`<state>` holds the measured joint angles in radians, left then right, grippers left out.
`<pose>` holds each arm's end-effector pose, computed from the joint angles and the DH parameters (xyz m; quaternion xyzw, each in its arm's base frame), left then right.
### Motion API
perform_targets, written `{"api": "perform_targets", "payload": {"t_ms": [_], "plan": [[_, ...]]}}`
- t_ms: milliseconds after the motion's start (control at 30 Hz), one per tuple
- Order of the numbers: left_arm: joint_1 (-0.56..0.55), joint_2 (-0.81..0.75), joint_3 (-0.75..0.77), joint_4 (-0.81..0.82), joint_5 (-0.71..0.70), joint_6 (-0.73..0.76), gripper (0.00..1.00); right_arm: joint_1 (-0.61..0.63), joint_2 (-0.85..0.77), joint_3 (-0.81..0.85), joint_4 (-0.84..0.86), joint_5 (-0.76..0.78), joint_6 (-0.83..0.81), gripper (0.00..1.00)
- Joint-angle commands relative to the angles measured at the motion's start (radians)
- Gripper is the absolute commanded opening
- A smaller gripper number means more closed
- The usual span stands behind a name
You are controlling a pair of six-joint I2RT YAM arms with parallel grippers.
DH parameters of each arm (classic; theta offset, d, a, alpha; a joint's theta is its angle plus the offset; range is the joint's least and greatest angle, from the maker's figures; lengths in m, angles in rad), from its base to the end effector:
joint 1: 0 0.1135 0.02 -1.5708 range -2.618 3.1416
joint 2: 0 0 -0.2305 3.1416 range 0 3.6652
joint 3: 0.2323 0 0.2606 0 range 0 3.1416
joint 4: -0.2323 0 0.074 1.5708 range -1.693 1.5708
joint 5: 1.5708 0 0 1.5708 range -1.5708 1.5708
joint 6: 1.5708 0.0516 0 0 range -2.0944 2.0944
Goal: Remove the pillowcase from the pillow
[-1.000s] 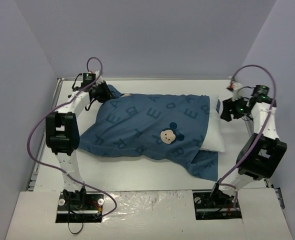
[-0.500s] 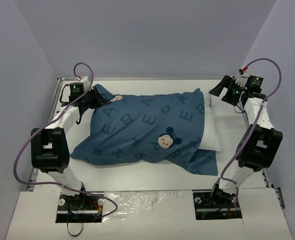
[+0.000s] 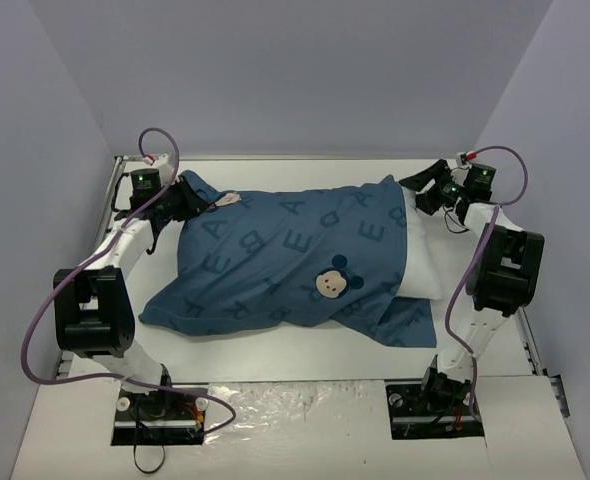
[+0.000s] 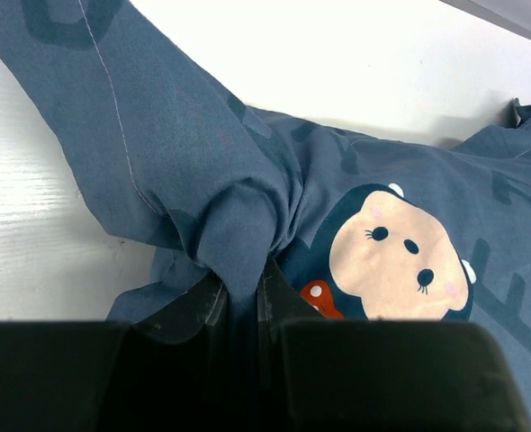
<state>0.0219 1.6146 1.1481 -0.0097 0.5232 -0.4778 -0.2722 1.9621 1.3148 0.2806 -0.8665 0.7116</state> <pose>0.3895 -0.0173 0.2289 -0.0735 0.8325 -0.3287 0.4398 0.4408 -0.0822 0.1830 0.1437 0.7716 0.4497 0.4262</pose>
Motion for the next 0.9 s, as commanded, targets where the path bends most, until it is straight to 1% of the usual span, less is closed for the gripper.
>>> {"api": "perform_targets", "payload": {"t_ms": [0, 33, 67, 100, 133, 167, 200, 267, 300, 333, 367, 400, 433, 467, 533, 567, 600, 633, 667, 700, 733, 767, 800, 833, 867], "plan": [[0.010, -0.067, 0.012, 0.066, 0.024, 0.007, 0.02, 0.030, 0.006, -0.041, 0.217, -0.101, 0.184, 0.60], [0.010, -0.070, 0.012, 0.074, 0.024, 0.002, 0.02, 0.036, 0.003, -0.057, 0.238, -0.111, 0.237, 0.53], [0.009, -0.070, 0.010, 0.082, 0.023, -0.010, 0.02, 0.042, 0.000, -0.080, 0.247, -0.121, 0.258, 0.45], [0.010, -0.073, 0.010, 0.091, 0.026, -0.018, 0.02, 0.053, -0.003, -0.094, 0.290, -0.138, 0.282, 0.33], [0.010, -0.076, 0.007, 0.117, 0.023, -0.028, 0.02, 0.057, -0.011, -0.110, 0.328, -0.152, 0.343, 0.25], [0.010, -0.079, 0.006, 0.131, 0.020, -0.056, 0.02, 0.060, -0.014, -0.133, 0.362, -0.167, 0.374, 0.03], [0.013, -0.082, 0.006, 0.145, 0.015, -0.073, 0.03, 0.064, -0.017, -0.140, 0.418, -0.184, 0.406, 0.00], [0.021, -0.094, 0.010, 0.201, -0.012, -0.141, 0.05, 0.064, -0.045, -0.143, 0.501, -0.232, 0.481, 0.00], [0.026, -0.108, 0.009, 0.233, -0.023, -0.175, 0.06, 0.065, -0.064, -0.118, 0.599, -0.293, 0.489, 0.00], [0.029, -0.117, 0.006, 0.313, -0.050, -0.239, 0.06, 0.065, -0.075, -0.099, 0.649, -0.320, 0.499, 0.00], [0.030, -0.125, 0.009, 0.351, -0.064, -0.266, 0.06, 0.064, -0.086, -0.050, 0.739, -0.345, 0.503, 0.00], [0.030, -0.142, 0.013, 0.419, -0.077, -0.290, 0.06, 0.064, -0.106, -0.020, 0.790, -0.397, 0.509, 0.00], [0.030, -0.150, 0.030, 0.447, -0.094, -0.333, 0.06, 0.064, -0.112, 0.009, 0.851, -0.420, 0.522, 0.00], [0.030, -0.157, 0.039, 0.471, -0.097, -0.347, 0.06, 0.065, -0.120, 0.036, 1.002, -0.442, 0.569, 0.00], [0.030, -0.188, 0.055, 0.508, -0.094, -0.364, 0.06, 0.065, -0.132, 0.099, 1.170, -0.495, 0.636, 0.00], [0.030, -0.206, 0.050, 0.511, -0.088, -0.364, 0.06, 0.067, -0.135, 0.107, 1.394, -0.518, 0.720, 0.00], [0.027, -0.244, 0.032, 0.511, -0.089, -0.363, 0.06, 0.064, -0.143, 0.094, 1.511, -0.540, 0.768, 0.00], [0.026, -0.263, 0.003, 0.517, -0.091, -0.355, 0.06, 0.067, -0.144, 0.071, 1.636, -0.563, 0.819, 0.00], [0.018, -0.297, -0.072, 0.519, -0.092, -0.352, 0.06, 0.071, -0.153, 0.036, 1.725, -0.627, 0.824, 0.00], [0.016, -0.311, -0.114, 0.507, -0.089, -0.348, 0.06, 0.073, -0.164, -0.013, 1.729, -0.653, 0.792, 0.00], [0.013, -0.323, -0.161, 0.507, -0.086, -0.349, 0.06, 0.071, -0.176, -0.137, 1.729, -0.683, 0.739, 0.00], [0.009, -0.346, -0.270, 0.513, -0.097, -0.357, 0.06, 0.062, -0.219, -0.214, 1.729, -0.715, 0.673, 0.00], [-0.006, -0.357, -0.325, 0.548, -0.106, -0.375, 0.06, 0.047, -0.236, -0.291, 1.727, -0.713, 0.558, 0.00], [-0.011, -0.364, -0.376, 0.562, -0.112, -0.383, 0.06, 0.038, -0.242, -0.396, 1.729, -0.713, 0.548, 0.00], [-0.014, -0.375, -0.420, 0.573, -0.126, -0.389, 0.06, 0.031, -0.243, -0.435, 1.730, -0.715, 0.546, 0.00]]}}
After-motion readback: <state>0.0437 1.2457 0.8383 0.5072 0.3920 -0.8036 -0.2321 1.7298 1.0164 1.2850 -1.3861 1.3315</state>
